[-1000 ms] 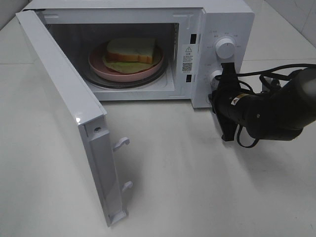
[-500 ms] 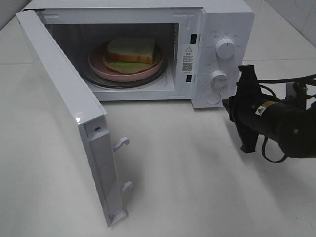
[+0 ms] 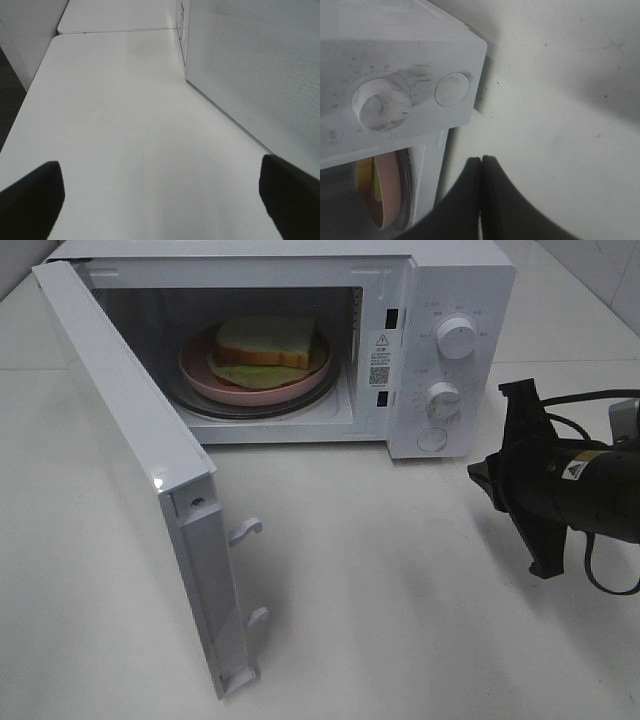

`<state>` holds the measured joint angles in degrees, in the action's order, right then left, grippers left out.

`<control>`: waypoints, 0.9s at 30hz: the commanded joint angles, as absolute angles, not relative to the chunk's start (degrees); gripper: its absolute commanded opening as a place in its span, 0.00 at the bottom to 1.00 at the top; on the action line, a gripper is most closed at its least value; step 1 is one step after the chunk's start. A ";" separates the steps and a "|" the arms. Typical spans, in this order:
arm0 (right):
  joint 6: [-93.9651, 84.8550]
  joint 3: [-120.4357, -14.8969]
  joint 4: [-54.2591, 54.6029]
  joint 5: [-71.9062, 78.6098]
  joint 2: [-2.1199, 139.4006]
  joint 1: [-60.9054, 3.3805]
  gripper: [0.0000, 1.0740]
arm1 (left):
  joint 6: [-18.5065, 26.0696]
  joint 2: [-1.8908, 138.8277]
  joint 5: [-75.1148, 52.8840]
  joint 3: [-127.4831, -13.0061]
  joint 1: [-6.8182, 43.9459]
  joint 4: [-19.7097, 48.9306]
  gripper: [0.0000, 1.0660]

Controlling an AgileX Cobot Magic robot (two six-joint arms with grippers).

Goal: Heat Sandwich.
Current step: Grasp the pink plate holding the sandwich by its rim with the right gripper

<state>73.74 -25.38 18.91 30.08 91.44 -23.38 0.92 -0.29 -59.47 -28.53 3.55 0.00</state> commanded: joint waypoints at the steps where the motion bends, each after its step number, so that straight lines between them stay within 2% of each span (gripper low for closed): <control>1: 70.99 -25.55 18.39 26.30 89.15 -23.38 0.01 | 0.97 -1.72 -59.36 -28.42 3.38 0.52 0.94; 10: 59.53 -32.66 18.16 11.69 86.69 -23.26 0.01 | 0.97 -1.72 -59.36 -28.42 3.38 0.52 0.94; 24: 28.93 -49.39 18.05 -14.27 87.09 -23.26 0.01 | 0.97 -1.72 -59.36 -28.42 3.38 0.52 0.94; 27: 23.20 -53.34 15.36 -22.12 88.46 -23.26 0.01 | 0.97 -1.72 -59.36 -28.42 3.38 0.52 0.94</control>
